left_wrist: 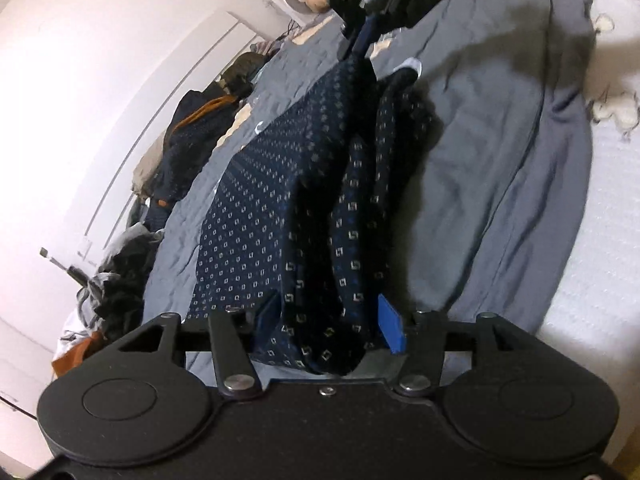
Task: Fold clothes
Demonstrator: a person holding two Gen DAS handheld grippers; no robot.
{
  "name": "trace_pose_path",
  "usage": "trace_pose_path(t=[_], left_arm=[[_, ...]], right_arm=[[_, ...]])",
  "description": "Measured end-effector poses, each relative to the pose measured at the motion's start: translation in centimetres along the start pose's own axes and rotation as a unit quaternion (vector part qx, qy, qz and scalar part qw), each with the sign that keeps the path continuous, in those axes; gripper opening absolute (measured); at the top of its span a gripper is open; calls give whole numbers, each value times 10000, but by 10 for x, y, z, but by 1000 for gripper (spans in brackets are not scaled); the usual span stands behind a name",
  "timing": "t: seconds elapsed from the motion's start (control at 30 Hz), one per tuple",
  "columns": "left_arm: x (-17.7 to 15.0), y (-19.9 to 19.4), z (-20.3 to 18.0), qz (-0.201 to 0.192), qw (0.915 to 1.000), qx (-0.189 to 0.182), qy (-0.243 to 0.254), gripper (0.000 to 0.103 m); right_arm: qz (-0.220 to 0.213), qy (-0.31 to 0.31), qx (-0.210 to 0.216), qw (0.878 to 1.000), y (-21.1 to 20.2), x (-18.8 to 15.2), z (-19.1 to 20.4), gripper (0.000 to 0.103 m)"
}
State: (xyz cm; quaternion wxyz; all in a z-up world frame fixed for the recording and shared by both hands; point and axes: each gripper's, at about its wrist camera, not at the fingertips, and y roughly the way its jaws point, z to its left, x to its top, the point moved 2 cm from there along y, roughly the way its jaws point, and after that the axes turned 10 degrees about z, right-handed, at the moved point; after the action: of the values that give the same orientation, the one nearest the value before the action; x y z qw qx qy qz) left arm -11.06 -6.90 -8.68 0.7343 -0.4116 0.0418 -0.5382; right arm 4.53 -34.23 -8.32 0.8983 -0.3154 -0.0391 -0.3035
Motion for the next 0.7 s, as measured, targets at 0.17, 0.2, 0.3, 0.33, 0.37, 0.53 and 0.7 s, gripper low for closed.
trace_pose_path(t=[0.17, 0.2, 0.3, 0.33, 0.37, 0.53, 0.7], left_arm=[[-1, -7, 25, -49, 9972, -342, -659, 21], [-2, -7, 28, -57, 9966, -383, -722, 21], [-2, -8, 30, -49, 9963, -420, -747, 24], [-2, -9, 29, -45, 9965, -420, -716, 24], [-1, -12, 29, -100, 9966, -424, -696, 24], [6, -17, 28, -218, 9962, -454, -712, 24], [7, -10, 24, -115, 9970, -406, -655, 24]], right_arm=[[120, -76, -12, 9999, 4, -1, 3, 11], [164, -110, -62, 9998, 3, 0, 4, 12], [297, -303, -228, 9988, -6, -1, 7, 17], [338, -375, -283, 9983, -9, -2, 7, 21], [380, -446, -338, 9977, -12, -3, 8, 23], [568, -602, -350, 9960, -22, -9, 8, 34], [878, -49, -214, 9959, -9, -11, -10, 35]])
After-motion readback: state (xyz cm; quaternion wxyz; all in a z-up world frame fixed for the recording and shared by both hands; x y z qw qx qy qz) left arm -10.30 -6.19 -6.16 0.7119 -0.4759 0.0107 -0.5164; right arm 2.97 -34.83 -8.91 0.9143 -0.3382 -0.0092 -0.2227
